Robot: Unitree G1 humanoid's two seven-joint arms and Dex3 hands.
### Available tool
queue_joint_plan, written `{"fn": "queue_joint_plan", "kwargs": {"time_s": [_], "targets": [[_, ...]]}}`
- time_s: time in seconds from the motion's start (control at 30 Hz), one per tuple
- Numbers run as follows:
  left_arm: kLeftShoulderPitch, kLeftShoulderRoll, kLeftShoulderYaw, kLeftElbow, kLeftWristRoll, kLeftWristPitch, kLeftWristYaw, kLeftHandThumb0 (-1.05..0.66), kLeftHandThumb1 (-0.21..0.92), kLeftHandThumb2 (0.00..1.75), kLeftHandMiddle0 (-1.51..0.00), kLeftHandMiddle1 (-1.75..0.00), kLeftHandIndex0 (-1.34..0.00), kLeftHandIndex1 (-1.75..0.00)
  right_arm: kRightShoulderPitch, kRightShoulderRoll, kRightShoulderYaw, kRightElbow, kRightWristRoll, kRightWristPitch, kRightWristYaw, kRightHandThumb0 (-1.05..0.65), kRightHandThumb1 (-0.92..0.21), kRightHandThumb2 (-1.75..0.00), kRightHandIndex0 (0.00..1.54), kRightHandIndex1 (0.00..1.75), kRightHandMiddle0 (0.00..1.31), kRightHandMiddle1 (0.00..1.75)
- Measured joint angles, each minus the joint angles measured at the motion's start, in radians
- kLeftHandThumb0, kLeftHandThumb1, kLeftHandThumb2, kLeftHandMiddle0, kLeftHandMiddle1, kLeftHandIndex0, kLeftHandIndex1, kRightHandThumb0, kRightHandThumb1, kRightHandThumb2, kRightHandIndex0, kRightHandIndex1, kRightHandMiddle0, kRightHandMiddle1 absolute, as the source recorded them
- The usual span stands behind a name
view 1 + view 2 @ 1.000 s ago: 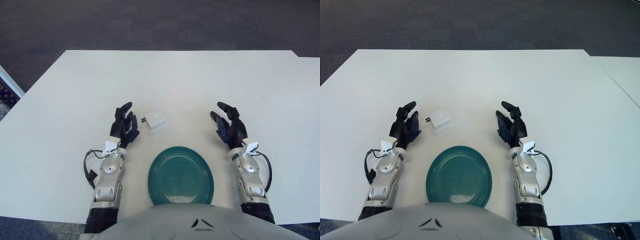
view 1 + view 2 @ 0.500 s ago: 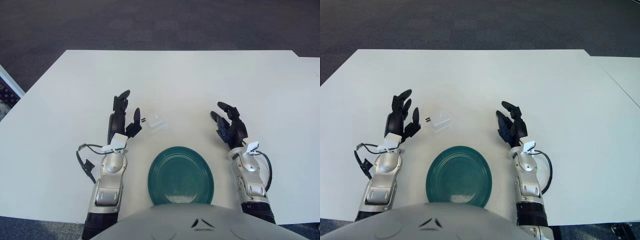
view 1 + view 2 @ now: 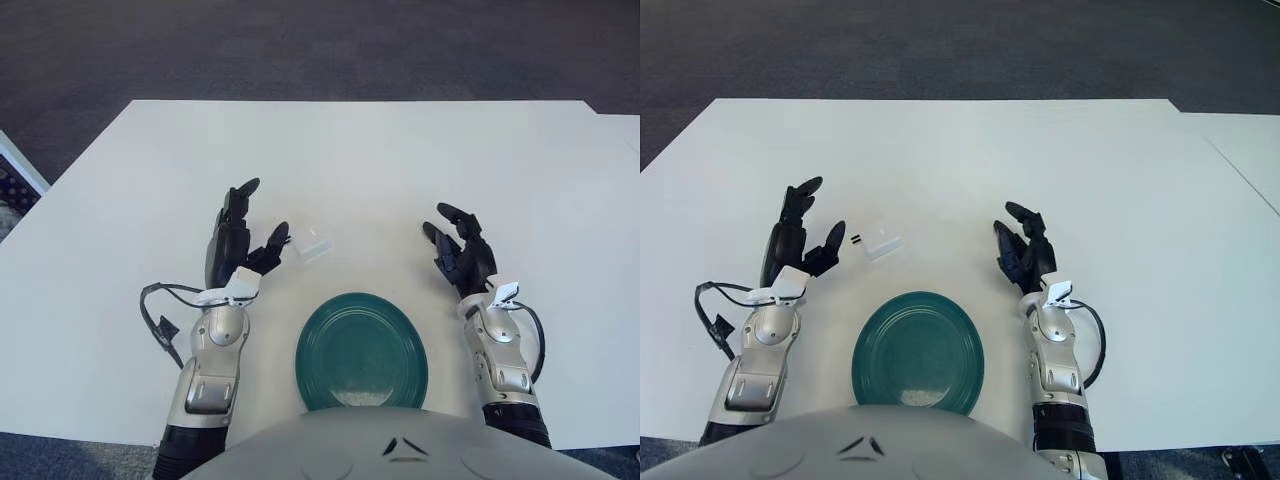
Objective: Put the charger into the plate.
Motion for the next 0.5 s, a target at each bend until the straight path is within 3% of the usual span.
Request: {"fn": "queue_joint_plan", "kwargs": {"time_s": [0.33, 0.5], "targets": [[-0.029, 0.048, -0.064, 0.002, 0.267, 0.037, 0.07, -1.05, 0.92, 0.58, -0.22, -0.03, -0.02, -0.81, -0.007, 0.004, -0.002, 0.0, 0.0, 0.011, 0.0, -0.51, -0.92, -0.49, 0.49, 0.01, 0.09, 0.77], [-0.037, 0.052, -0.087, 0.002, 0.323, 0.061, 0.069, -1.05, 0.92, 0.6, -0.21, -0.02, -0.02, -0.83, -0.01, 0.006, -0.004, 0.0, 0.001, 0.017, 0.0, -0.51, -0.92, -0.49, 0.49, 0.01, 0.09, 0.78]]}}
